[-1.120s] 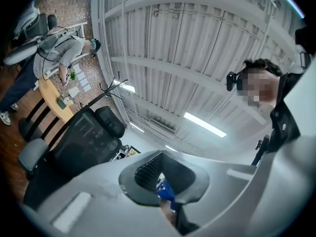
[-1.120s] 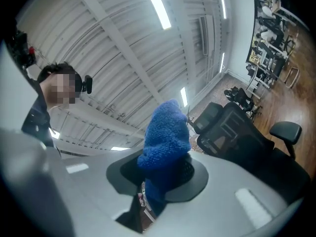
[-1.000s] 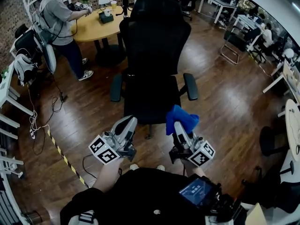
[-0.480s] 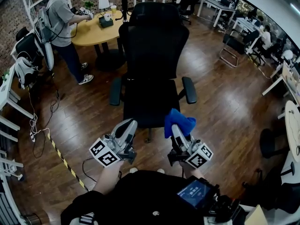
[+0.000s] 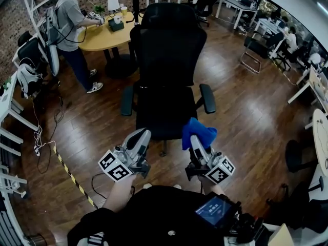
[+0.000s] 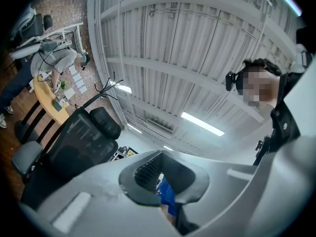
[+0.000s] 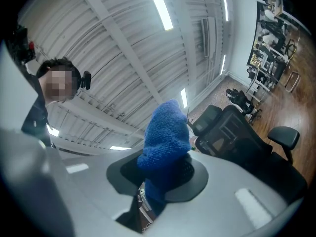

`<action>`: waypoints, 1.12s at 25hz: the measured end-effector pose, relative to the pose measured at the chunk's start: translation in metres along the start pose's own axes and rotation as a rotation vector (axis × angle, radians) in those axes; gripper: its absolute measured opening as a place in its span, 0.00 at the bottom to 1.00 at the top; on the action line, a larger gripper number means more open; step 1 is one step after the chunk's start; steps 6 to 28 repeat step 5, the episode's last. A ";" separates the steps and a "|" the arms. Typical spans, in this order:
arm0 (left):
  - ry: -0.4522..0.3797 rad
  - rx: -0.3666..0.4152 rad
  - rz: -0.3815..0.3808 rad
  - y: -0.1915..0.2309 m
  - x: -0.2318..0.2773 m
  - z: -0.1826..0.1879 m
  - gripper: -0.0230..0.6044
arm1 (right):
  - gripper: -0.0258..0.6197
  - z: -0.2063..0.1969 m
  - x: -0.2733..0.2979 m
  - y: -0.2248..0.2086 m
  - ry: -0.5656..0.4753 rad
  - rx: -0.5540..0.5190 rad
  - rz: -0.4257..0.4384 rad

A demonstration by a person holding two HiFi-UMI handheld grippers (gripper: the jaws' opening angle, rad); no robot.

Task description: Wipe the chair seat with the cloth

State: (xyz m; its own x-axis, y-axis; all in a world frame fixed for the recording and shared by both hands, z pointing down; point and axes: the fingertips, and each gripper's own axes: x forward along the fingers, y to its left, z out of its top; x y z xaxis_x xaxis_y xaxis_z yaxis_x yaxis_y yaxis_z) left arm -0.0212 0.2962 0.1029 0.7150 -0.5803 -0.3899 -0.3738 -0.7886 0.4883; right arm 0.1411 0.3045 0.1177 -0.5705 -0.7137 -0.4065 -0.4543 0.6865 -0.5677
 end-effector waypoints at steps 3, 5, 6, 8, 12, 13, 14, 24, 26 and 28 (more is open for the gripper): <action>0.002 0.001 -0.002 -0.002 0.002 -0.002 0.02 | 0.17 0.004 -0.002 -0.001 -0.006 -0.002 0.000; 0.003 0.002 -0.004 -0.003 0.004 -0.002 0.02 | 0.17 0.008 -0.002 -0.001 -0.011 0.000 0.002; 0.003 0.002 -0.004 -0.003 0.004 -0.002 0.02 | 0.17 0.008 -0.002 -0.001 -0.011 0.000 0.002; 0.003 0.002 -0.004 -0.003 0.004 -0.002 0.02 | 0.17 0.008 -0.002 -0.001 -0.011 0.000 0.002; 0.003 0.002 -0.004 -0.003 0.004 -0.002 0.02 | 0.17 0.008 -0.002 -0.001 -0.011 0.000 0.002; 0.003 0.002 -0.004 -0.003 0.004 -0.002 0.02 | 0.17 0.008 -0.002 -0.001 -0.011 0.000 0.002; 0.003 0.002 -0.004 -0.003 0.004 -0.002 0.02 | 0.17 0.008 -0.002 -0.001 -0.011 0.000 0.002; 0.003 0.002 -0.004 -0.003 0.004 -0.002 0.02 | 0.17 0.008 -0.002 -0.001 -0.011 0.000 0.002; 0.003 0.002 -0.004 -0.003 0.004 -0.002 0.02 | 0.17 0.008 -0.002 -0.001 -0.011 0.000 0.002; 0.003 0.002 -0.004 -0.003 0.004 -0.002 0.02 | 0.17 0.008 -0.002 -0.001 -0.011 0.000 0.002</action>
